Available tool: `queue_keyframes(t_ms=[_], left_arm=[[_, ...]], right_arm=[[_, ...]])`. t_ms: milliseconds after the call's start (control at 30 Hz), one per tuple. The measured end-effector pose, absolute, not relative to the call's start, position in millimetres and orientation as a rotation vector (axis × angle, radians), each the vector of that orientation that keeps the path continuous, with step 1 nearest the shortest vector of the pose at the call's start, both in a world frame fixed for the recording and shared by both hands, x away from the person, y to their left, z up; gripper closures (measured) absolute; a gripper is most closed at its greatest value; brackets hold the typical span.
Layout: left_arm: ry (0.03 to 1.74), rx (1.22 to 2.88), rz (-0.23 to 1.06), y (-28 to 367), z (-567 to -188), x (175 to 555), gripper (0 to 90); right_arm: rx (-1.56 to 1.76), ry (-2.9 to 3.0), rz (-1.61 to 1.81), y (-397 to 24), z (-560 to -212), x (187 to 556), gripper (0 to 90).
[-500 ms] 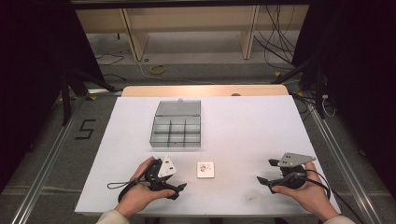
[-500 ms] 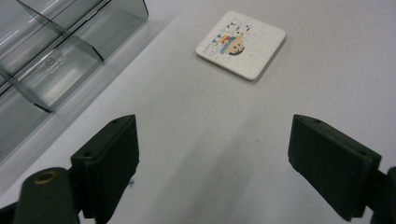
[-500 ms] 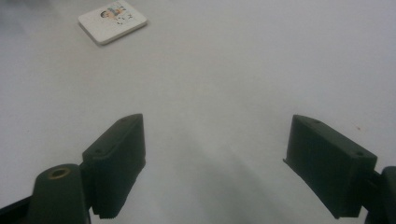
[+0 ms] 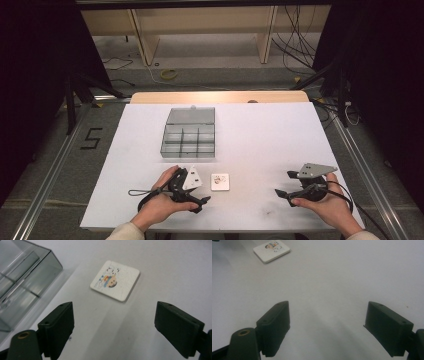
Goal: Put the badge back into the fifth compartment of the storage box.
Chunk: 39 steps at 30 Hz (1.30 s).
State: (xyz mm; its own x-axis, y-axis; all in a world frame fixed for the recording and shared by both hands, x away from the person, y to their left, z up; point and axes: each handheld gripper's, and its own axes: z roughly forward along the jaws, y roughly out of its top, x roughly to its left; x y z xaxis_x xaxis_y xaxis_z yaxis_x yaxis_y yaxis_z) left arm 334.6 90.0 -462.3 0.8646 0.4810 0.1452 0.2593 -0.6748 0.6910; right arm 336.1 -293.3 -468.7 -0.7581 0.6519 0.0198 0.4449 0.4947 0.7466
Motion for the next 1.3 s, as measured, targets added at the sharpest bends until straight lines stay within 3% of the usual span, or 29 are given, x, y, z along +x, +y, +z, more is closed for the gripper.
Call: queue_keyframes(t_ms=[733, 1300], left_arm=[[0.394, 2.432, 0.318, 35, -481, 381, 15.8], [0.493, 2.442, 0.164, 37, -486, 390, 22.5]], right_arm=[[0.926, 2.482, 1.136, -293, -470, 337, 20.3], [0.924, 2.481, 1.137, -293, -470, 337, 20.5]])
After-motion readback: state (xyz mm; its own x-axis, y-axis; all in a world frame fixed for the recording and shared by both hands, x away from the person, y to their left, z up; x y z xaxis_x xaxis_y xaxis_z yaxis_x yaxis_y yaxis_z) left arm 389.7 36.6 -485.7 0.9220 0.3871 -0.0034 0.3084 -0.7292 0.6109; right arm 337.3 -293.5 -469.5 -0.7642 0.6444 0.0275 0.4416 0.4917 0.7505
